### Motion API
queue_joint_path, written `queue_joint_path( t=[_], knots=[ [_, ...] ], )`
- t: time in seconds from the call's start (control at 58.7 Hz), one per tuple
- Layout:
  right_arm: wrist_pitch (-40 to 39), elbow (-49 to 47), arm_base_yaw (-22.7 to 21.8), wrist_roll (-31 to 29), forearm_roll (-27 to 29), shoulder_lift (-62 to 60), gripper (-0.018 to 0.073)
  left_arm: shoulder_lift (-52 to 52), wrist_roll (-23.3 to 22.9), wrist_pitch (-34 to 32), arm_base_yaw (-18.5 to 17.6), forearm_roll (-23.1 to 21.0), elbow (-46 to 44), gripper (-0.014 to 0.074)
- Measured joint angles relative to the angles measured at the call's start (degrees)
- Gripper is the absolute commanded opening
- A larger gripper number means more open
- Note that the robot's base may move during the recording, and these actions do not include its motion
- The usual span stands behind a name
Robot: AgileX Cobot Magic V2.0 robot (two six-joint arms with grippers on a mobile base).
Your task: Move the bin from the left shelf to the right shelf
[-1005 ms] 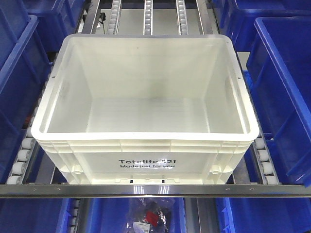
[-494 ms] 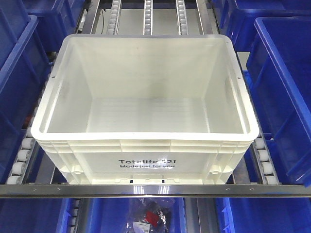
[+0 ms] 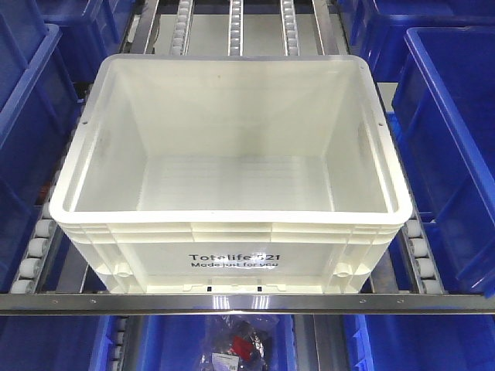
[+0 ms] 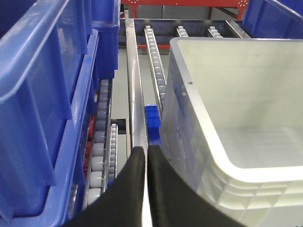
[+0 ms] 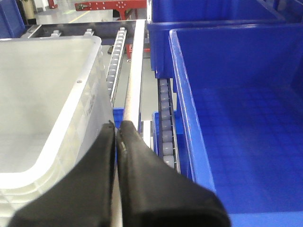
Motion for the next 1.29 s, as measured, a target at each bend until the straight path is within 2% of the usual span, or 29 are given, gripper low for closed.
queue_joint_path(
  t=[0.102,0.221,0.324,0.392,0.443,0.511,0.579,0.818,0.92,1.073,1.295],
  knots=[
    [0.42,0.0,0.0,0.0,0.11,0.0,0.0036,0.0,0.0,0.05,0.0,0.0,0.0,0.0022],
    [0.56,0.0,0.0,0.0,0.16,0.0,0.014,0.0,0.0,0.05,0.0,0.0,0.0,0.0101],
    [0.63,0.0,0.0,0.0,0.16,0.0,0.0272,0.0,0.0,0.05,-0.26,0.0,0.0,0.0214],
    [0.63,0.0,0.0,0.0,0.16,0.0,0.0365,0.0,0.0,0.07,-1.07,0.0,0.0,0.034],
    [0.63,0.0,0.0,0.0,0.16,0.0,0.0428,0.0,0.0,0.11,-1.53,0.0,0.0,0.0401],
    [0.65,0.0,0.0,0.0,0.16,0.0,0.048,0.0,0.0,0.26,-1.69,0.0,0.0,0.0485],
    [0.65,0.0,0.0,0.0,0.16,0.0,0.0509,0.0,0.0,0.3,-1.72,0.0,0.0,0.0531],
    [0.65,0.0,0.0,0.43,0.72,0.0,0.0512,0.04,0.0,0.3,-2.07,-0.07,0.0,0.0544],
    [0.65,-0.05,0.0,0.77,2.12,0.0,0.0512,0.11,0.0,0.98,-4.18,-0.24,-0.51,0.0544],
    [2.55,-2.45,0.12,0.84,2.84,1.83,0.0512,2.94,0.0,5.57,-7.43,-0.24,-5.22,0.0544],
    [12.12,-15.36,6.91,-2.35,2.59,14.2,0.0512,15.17,0.0,13.5,-7.98,-0.24,-18.8,0.0544]
  ],
)
